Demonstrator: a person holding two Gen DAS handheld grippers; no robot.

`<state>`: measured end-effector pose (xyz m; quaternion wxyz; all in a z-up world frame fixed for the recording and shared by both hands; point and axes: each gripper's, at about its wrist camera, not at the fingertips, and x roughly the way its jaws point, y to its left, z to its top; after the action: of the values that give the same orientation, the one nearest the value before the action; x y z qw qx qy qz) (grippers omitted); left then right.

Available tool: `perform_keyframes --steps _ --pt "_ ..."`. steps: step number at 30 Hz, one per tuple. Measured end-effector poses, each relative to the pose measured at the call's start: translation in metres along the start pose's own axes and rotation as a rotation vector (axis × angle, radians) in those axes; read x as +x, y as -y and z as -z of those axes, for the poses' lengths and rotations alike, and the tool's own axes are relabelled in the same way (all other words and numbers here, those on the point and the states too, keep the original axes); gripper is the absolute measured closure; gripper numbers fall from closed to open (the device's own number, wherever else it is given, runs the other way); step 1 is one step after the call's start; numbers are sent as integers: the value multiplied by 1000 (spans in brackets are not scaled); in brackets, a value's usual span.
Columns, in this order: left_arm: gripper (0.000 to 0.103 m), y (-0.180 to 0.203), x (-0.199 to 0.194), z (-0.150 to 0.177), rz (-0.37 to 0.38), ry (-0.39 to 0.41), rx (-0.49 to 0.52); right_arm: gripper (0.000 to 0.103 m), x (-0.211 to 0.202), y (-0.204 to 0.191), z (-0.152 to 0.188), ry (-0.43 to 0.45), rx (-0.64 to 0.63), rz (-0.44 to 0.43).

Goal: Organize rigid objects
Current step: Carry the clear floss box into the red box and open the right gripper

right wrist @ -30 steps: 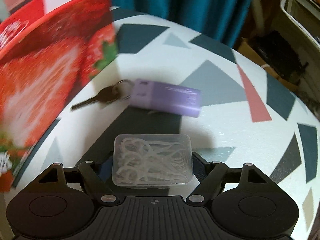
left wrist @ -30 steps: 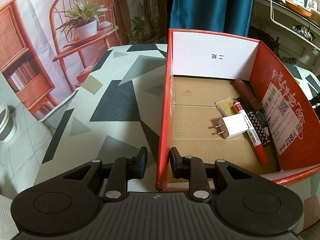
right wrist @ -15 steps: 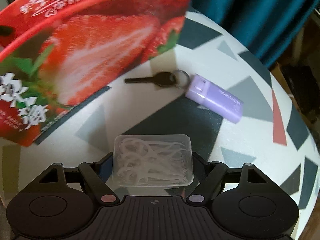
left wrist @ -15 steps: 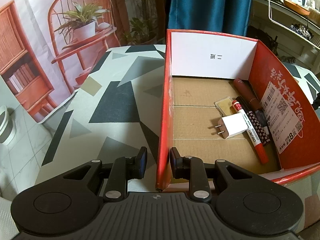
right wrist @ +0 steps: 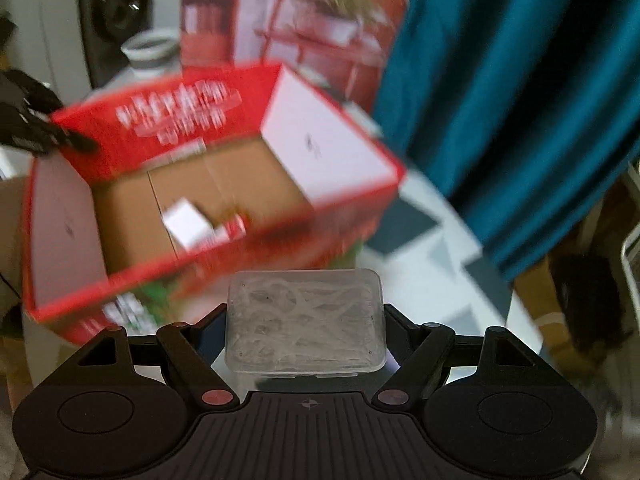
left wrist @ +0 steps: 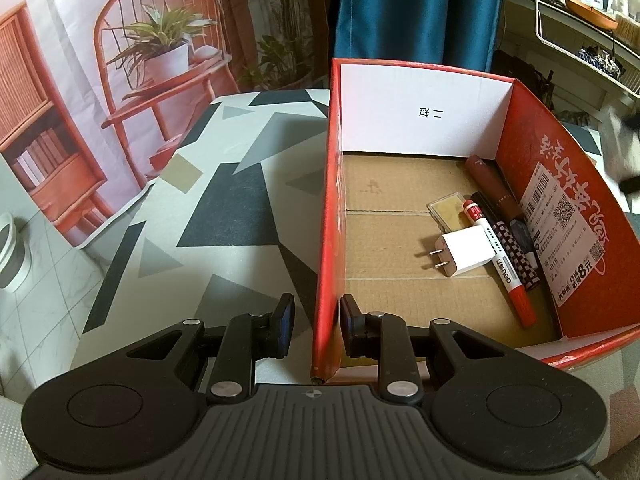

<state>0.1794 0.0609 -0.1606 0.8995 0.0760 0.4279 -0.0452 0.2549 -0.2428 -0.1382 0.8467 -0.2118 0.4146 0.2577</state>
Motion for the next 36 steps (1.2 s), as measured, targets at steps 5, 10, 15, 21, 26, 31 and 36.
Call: perform_keyframes --steps 5,10,15,21,26,31,36 --pt "76 0 0 0 0 0 0 28 -5 -19 -28 64 -76 -38" --pt "76 0 0 0 -1 0 0 28 13 -46 -43 47 -158 -91" --pt "76 0 0 0 1 1 -1 28 29 -57 -49 31 -192 -114" --pt "76 1 0 0 3 0 -2 28 47 -61 -49 2 -207 -103" --pt "76 1 1 1 5 0 -2 28 63 -62 -45 -25 -198 -115" --pt "76 1 1 0 6 0 -2 28 77 -66 -41 -55 -200 -122" --pt "76 1 1 1 6 0 -2 28 82 -73 -40 -75 -238 -110"
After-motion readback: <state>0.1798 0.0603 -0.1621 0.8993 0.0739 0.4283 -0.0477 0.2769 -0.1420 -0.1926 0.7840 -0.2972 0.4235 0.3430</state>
